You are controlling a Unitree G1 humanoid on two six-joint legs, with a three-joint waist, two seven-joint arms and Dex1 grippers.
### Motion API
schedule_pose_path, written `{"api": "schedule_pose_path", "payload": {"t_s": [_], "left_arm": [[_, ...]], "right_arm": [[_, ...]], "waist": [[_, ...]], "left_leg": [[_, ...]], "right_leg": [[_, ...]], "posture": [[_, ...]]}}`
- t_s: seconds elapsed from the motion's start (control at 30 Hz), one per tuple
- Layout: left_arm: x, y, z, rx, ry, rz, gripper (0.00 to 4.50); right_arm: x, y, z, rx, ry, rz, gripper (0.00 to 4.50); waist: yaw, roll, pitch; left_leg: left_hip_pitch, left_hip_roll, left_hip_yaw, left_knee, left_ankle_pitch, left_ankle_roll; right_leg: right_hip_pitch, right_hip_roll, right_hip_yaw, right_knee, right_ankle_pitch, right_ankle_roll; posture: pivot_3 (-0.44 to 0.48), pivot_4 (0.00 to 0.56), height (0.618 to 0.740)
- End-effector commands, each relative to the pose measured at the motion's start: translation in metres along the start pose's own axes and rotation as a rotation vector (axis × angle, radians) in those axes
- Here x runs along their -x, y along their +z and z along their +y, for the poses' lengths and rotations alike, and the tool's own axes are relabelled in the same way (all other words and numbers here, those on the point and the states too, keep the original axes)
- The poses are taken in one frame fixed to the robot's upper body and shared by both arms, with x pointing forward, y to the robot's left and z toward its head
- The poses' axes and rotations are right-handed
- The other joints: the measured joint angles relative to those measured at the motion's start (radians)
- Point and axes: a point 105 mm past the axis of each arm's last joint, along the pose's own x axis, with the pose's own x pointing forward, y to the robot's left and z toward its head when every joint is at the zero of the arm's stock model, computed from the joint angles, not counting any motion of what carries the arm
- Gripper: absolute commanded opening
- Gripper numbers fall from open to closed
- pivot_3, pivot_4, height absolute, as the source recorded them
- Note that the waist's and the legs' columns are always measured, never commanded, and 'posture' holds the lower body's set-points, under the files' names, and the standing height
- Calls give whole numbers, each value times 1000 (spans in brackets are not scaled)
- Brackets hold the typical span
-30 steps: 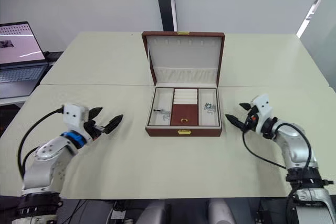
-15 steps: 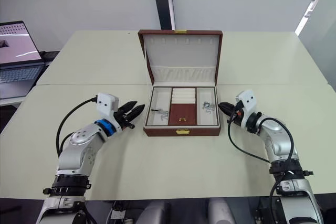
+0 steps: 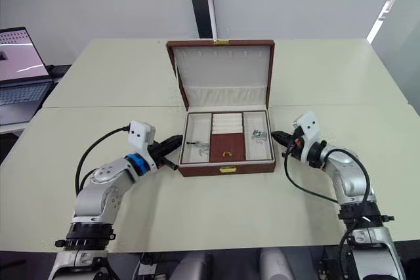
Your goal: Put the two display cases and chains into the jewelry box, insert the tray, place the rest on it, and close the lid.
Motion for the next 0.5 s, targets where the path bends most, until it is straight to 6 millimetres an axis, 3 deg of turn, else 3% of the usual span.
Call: {"api": "schedule_pose_path", "payload": {"t_s": [0.03, 0.3, 0.5], "left_arm": [[0, 8, -29, -1, -128, -27, 21], [19, 3, -41, 15, -137, 9, 21], [25, 5, -39, 18, -114, 10, 21]], "right_arm": [[-4, 15, 40, 7, 188, -50, 0], [11, 6, 55, -35, 183, -24, 0], [14, 2, 56, -46, 157, -17, 0]], "waist": [[0, 0, 0], [4, 0, 0], [6, 0, 0]], "left_leg": [[0, 0, 0, 0, 0, 0], [0, 0, -1, 1, -2, 3], [1, 0, -1, 1, -2, 3]], "right_leg": [[0, 0, 0, 0, 0, 0], [1, 0, 0, 1, 0, 0], [1, 0, -1, 1, 0, 0]], "posture": [[0, 150, 740], [0, 150, 740], [0, 150, 740]]}}
